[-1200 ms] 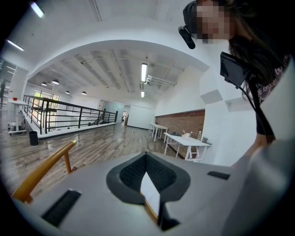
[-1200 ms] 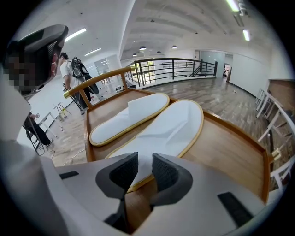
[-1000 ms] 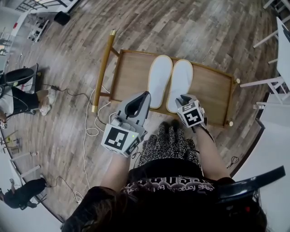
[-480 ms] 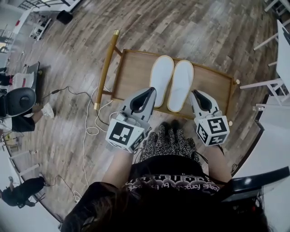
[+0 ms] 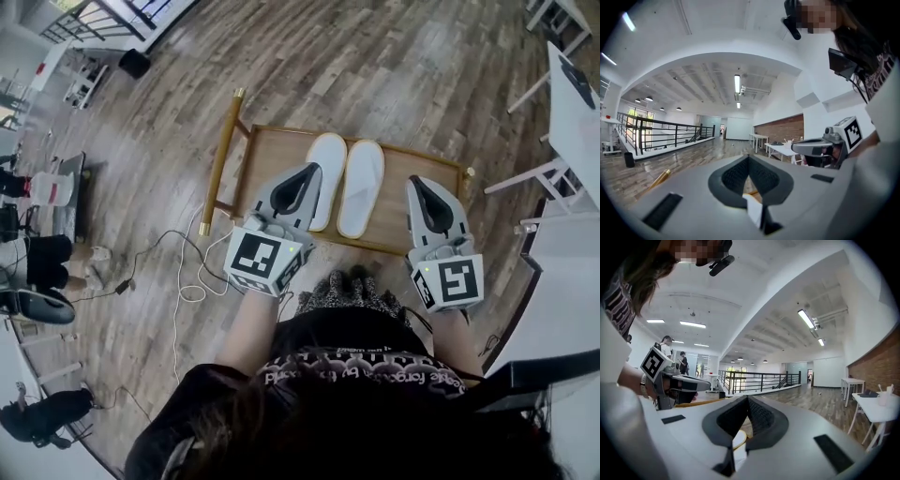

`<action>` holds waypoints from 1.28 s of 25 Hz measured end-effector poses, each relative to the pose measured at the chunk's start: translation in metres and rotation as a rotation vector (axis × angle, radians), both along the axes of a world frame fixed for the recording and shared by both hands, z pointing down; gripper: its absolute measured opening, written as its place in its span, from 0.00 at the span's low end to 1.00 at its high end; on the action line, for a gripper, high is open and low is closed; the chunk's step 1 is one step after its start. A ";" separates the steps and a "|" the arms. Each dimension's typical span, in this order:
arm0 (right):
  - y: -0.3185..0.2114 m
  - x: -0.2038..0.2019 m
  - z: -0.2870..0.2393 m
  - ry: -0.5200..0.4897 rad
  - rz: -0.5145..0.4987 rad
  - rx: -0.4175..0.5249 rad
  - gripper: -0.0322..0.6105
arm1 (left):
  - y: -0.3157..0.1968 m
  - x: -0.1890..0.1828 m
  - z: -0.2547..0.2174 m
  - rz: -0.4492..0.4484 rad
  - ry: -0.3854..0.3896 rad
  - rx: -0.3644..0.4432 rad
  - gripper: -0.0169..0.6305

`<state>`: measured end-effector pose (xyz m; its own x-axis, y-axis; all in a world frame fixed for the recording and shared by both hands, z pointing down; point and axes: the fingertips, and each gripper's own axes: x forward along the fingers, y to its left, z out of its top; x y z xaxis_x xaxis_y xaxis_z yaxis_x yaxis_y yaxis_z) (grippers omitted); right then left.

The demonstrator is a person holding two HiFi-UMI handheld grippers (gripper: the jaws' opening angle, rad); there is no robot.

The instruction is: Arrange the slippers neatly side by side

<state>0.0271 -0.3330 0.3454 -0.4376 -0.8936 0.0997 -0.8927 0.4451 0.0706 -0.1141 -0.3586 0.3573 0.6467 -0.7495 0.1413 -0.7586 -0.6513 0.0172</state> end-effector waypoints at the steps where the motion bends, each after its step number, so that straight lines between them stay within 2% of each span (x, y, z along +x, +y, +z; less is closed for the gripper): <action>1: 0.002 0.001 -0.004 -0.001 0.003 0.013 0.06 | 0.001 0.001 -0.004 0.001 0.004 0.008 0.03; 7: 0.011 0.005 -0.030 -0.050 0.015 0.075 0.06 | 0.010 0.001 -0.025 -0.008 0.035 0.036 0.03; 14: 0.013 0.009 -0.049 -0.072 0.033 0.125 0.06 | 0.019 0.002 -0.053 -0.021 -0.011 0.134 0.03; 27: 0.019 0.000 -0.049 -0.077 0.019 0.108 0.05 | 0.032 -0.007 -0.047 -0.045 -0.011 0.109 0.03; 32: 0.015 -0.006 -0.050 -0.042 0.014 0.112 0.05 | 0.030 -0.007 -0.054 -0.045 -0.012 0.127 0.03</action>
<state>0.0212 -0.3178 0.2955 -0.4268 -0.9041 -0.0193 -0.9020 0.4241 0.0814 -0.1214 -0.3285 0.3036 0.6111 -0.7899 0.0507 -0.7866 -0.6132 -0.0729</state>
